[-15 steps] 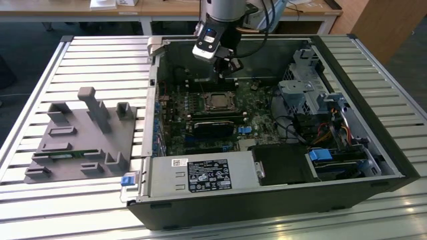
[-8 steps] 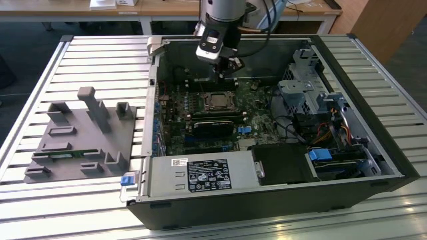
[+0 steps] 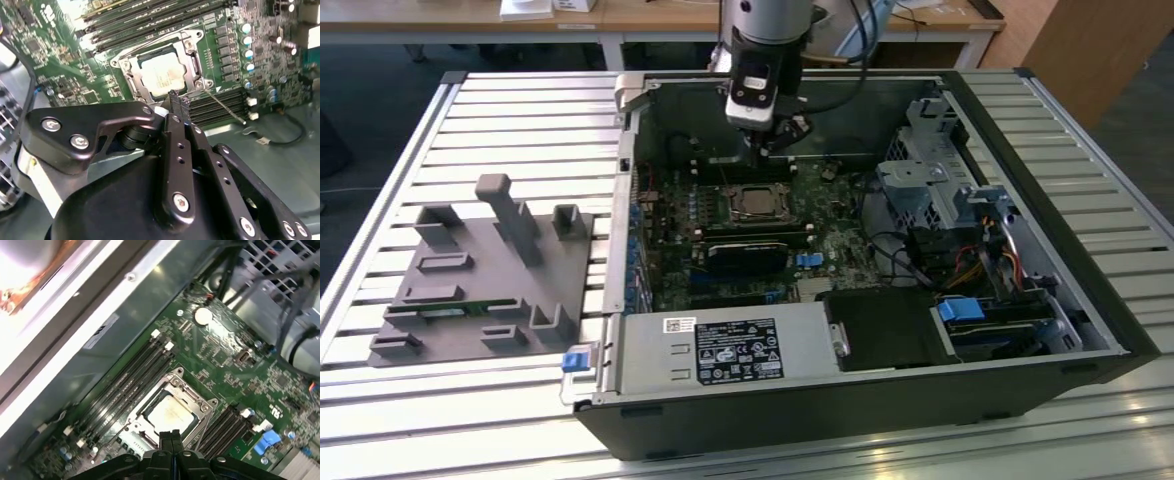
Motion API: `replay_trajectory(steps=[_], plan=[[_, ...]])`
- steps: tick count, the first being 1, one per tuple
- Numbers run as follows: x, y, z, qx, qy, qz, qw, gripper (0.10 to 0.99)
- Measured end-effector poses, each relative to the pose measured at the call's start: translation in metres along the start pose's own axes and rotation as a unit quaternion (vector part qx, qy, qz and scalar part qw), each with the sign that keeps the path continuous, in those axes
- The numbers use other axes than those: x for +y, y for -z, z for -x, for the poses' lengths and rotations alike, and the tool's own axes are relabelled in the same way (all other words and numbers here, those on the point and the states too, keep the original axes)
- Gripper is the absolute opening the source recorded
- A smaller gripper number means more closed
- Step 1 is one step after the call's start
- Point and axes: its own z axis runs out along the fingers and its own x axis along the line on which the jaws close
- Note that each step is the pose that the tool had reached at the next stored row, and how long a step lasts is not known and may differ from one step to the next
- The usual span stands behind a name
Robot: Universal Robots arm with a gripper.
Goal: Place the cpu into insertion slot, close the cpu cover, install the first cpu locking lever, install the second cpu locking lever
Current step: 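Install the first cpu locking lever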
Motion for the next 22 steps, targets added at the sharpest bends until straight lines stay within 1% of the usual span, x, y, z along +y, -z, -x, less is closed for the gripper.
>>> replay_trajectory(steps=[3,5,8,11,13,17,20,22], plan=[[0.0,-0.0001,0.0,0.0005,0.024,-0.0001,0.9997,0.122],[0.0,-0.0001,0.0,0.001,0.042,-0.0002,0.9991,0.122],[0.0,-0.0002,0.0,0.0016,0.069,-0.0004,0.9976,0.122],[0.0,-0.0003,0.0,0.0022,0.096,-0.0005,0.9954,0.122],[0.0,-0.0004,0.0,0.0026,0.113,-0.0006,0.9935,0.122],[0.0,-0.0007,0.0,0.0034,0.15,-0.0007,0.9887,0.122],[0.0,-0.0009,0.0,0.004,0.176,-0.0009,0.9843,0.122],[0.0,-0.0012,0.0,0.0045,0.195,-0.0009,0.9809,0.122]])
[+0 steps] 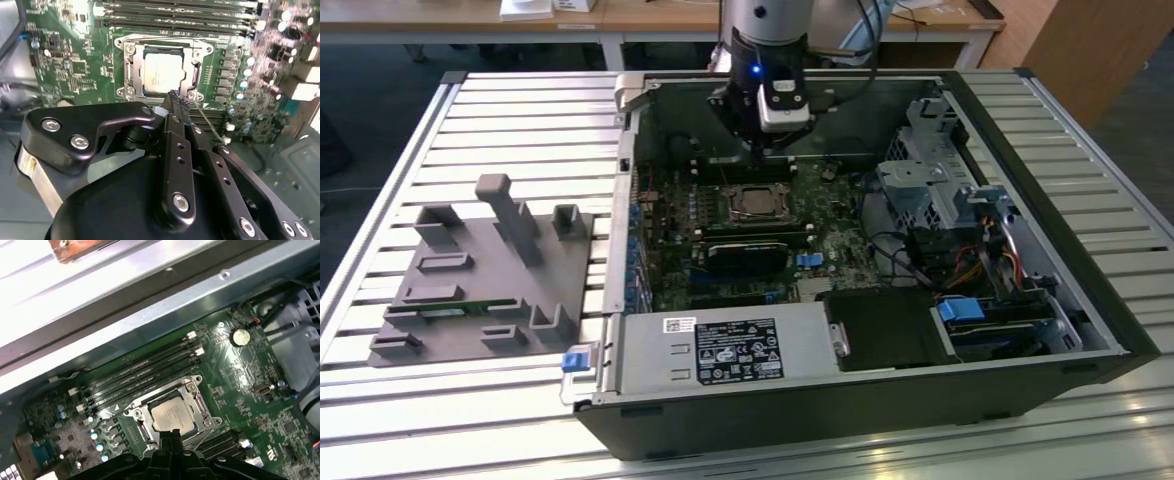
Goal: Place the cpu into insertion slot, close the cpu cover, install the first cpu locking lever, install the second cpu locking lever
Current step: 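Install the first cpu locking lever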
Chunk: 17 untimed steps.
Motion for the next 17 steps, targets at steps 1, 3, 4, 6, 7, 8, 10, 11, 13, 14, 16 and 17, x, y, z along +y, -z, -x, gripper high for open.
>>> replay_trajectory(steps=[1,3,4,6,7,8,10,11,13,14,16,17], plan=[[0.0,-0.0001,0.0,0.0002,0.009,-0.0001,1.0,0.122],[0.0,-0.0004,0.0,0.0006,0.027,-0.0001,0.9996,0.122],[0.0,-0.0005,0.0,0.0009,0.036,-0.0002,0.9994,0.122],[0.0,-0.0007,0.0,0.0013,0.054,-0.0003,0.9986,0.122],[0.0,-0.0008,0.0,0.0015,0.063,-0.0003,0.998,0.122],[0.0,-0.0009,0.0,0.0017,0.073,-0.0004,0.9974,0.122],[0.0,-0.0011,0.0,0.0021,0.091,-0.0005,0.9959,0.122],[0.0,-0.0013,0.0,0.0023,0.099,-0.0004,0.995,0.122],[-0.0001,-0.0014,0.0,0.0027,0.117,-0.0006,0.9931,0.122],[-0.0001,-0.0014,0.0,0.0029,0.125,-0.0007,0.9921,0.122],[-0.0001,-0.0015,0.0,0.0032,0.14,-0.0007,0.9901,0.122],[-0.0001,-0.0016,0.0,0.0034,0.148,-0.0007,0.989,0.122]])
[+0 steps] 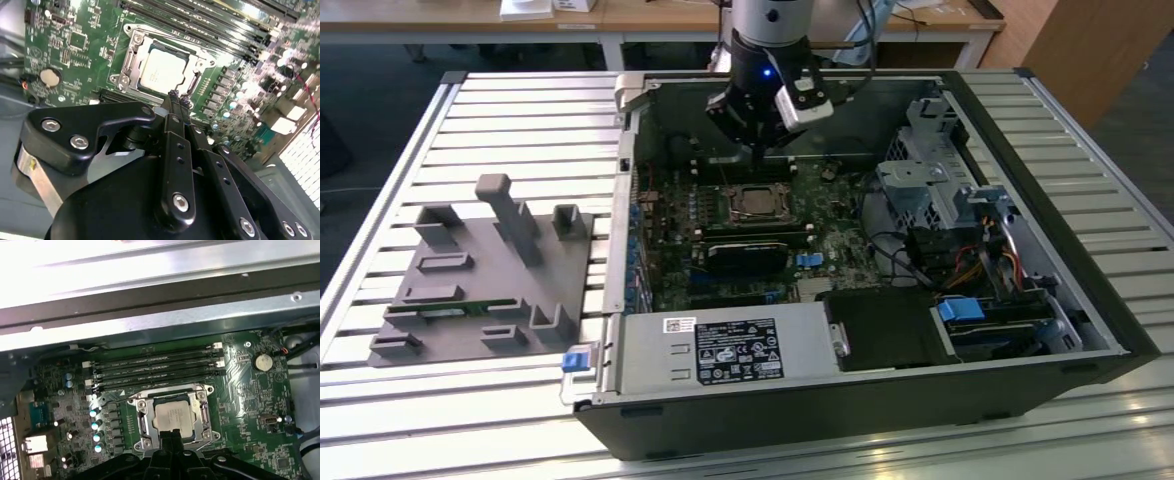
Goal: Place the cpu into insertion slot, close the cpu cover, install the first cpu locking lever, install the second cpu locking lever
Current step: 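Install the first cpu locking lever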
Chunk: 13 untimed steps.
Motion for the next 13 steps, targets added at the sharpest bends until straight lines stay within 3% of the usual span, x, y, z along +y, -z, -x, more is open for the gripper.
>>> replay_trajectory(steps=[4,9,13], plan=[[0.0,-0.0001,0.0,0.0006,0.029,-0.0001,0.9996,0.122],[0.0,-0.0001,0.0,0.0013,0.062,-0.0003,0.9981,0.122],[0.0,-0.0001,-0.0001,0.0014,0.076,-0.0003,0.9971,0.122]])
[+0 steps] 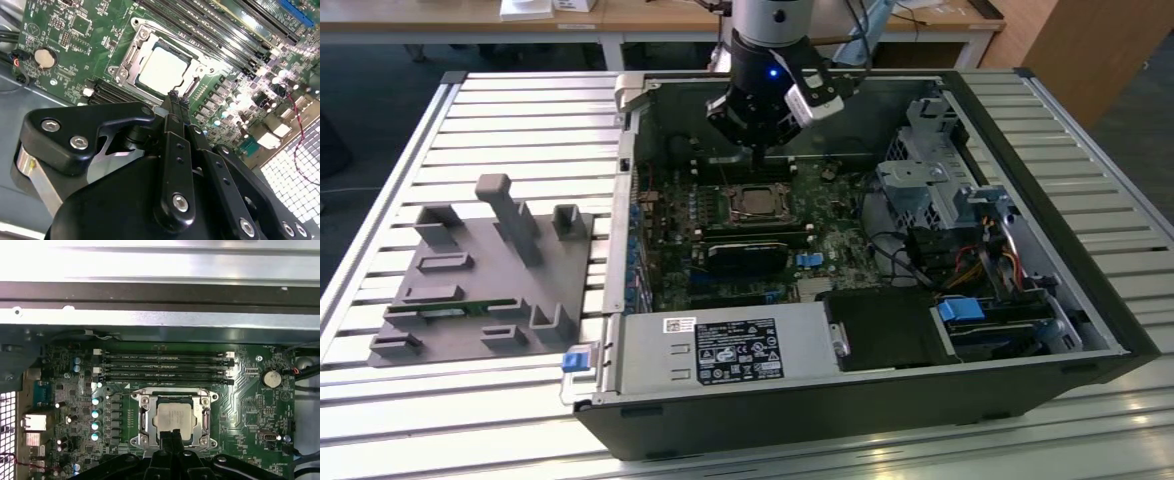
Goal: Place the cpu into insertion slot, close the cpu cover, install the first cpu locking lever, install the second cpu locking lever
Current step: 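Install the first cpu locking lever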
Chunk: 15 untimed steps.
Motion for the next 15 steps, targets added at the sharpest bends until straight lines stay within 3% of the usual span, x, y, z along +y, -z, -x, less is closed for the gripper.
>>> replay_trajectory(steps=[3,10,15], plan=[[0.0,-0.0001,-0.0037,-0.0009,0.0,0.0001,1.0,0.122],[-0.0001,-0.0008,-0.0234,-0.0026,0.0,0.0,1.0,0.122],[0.0001,-0.002,-0.0373,-0.0065,0.0,0.0001,1.0,0.122]])
